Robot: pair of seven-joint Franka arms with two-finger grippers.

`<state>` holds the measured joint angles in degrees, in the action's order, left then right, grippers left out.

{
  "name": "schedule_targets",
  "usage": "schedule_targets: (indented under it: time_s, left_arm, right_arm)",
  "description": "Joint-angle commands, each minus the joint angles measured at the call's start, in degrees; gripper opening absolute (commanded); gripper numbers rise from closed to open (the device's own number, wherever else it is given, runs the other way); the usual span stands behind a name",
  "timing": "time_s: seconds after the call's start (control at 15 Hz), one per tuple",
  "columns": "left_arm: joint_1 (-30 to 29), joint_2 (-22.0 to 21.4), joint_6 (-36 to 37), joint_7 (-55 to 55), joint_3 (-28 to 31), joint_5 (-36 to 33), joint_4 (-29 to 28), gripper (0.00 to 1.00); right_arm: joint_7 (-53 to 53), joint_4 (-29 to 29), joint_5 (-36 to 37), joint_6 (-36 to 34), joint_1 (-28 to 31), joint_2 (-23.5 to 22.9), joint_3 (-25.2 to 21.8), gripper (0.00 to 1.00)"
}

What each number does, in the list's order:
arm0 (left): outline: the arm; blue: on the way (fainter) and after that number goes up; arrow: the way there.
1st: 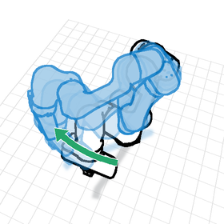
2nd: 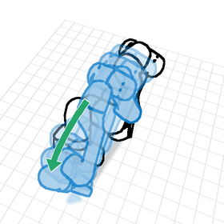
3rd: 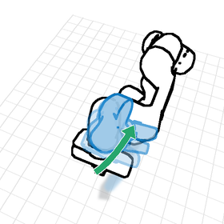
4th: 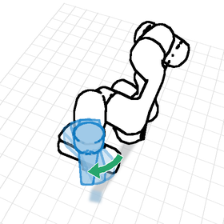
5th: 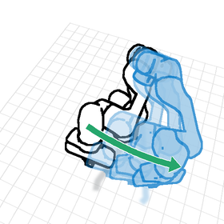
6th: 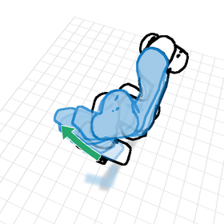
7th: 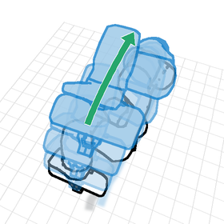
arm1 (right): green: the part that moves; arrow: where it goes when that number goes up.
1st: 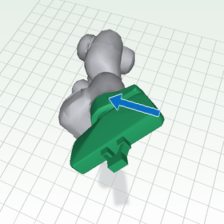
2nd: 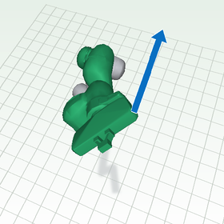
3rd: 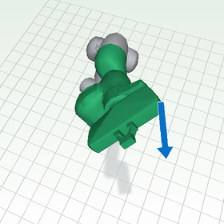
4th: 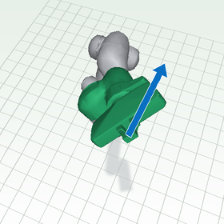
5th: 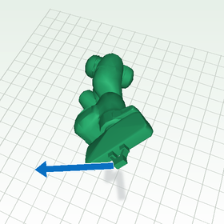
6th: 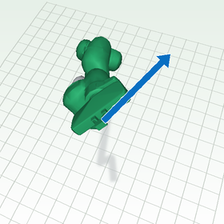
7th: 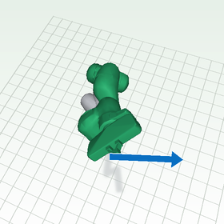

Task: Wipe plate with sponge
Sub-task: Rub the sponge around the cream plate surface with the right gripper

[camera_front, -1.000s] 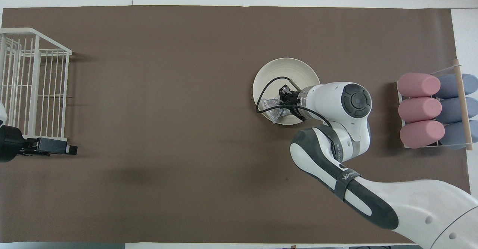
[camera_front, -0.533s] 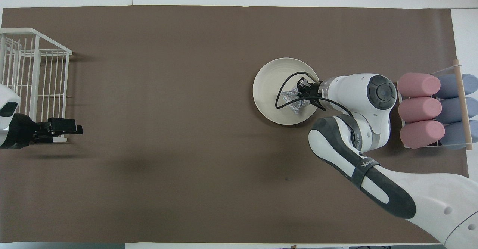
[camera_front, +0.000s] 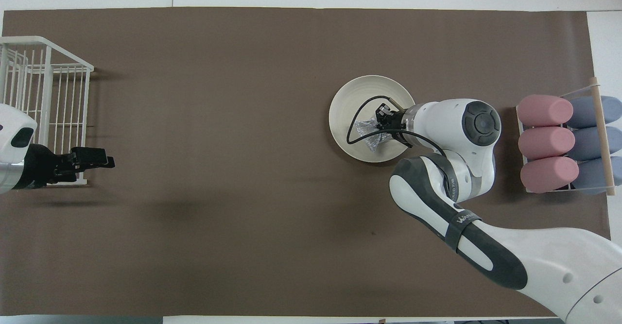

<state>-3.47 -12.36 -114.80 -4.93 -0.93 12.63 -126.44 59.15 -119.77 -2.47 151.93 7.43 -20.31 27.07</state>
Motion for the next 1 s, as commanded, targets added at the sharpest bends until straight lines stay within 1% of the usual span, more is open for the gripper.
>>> schedule_targets:
  time_s: [0.0,0.13,0.27,0.47,0.6,0.93]
  left_arm:
    - [1.9,0.8,-6.6,-1.7,0.3,-1.3,-2.6,1.00]
    - [1.9,1.4,-7.6,-1.7,0.3,-1.3,-2.7,1.00]
    - [1.9,1.4,-7.5,-1.7,0.3,-1.3,-2.7,1.00]
    - [2.0,1.4,-7.3,-1.7,0.3,-1.3,-2.7,1.00]
    - [1.9,1.4,-7.0,-1.7,0.3,-1.3,-2.7,1.00]
    - [2.7,1.3,-7.3,-1.6,0.1,-1.0,-2.7,1.00]
  right_arm:
    - [6.9,-0.1,0.7,1.2,-3.0,-2.1,0.0,0.00]
    - [6.9,-0.1,0.7,2.1,-3.2,-2.2,0.0,0.00]
    - [4.9,-0.1,0.7,2.2,-2.2,-2.3,-0.2,0.00]
    - [-5.1,0.0,0.7,2.2,2.0,-2.4,-0.3,0.00]
    - [-9.3,0.1,0.7,2.1,3.9,-2.5,-0.3,0.00]
    - [-10.5,0.3,0.8,2.1,3.9,-2.5,-0.5,0.00]
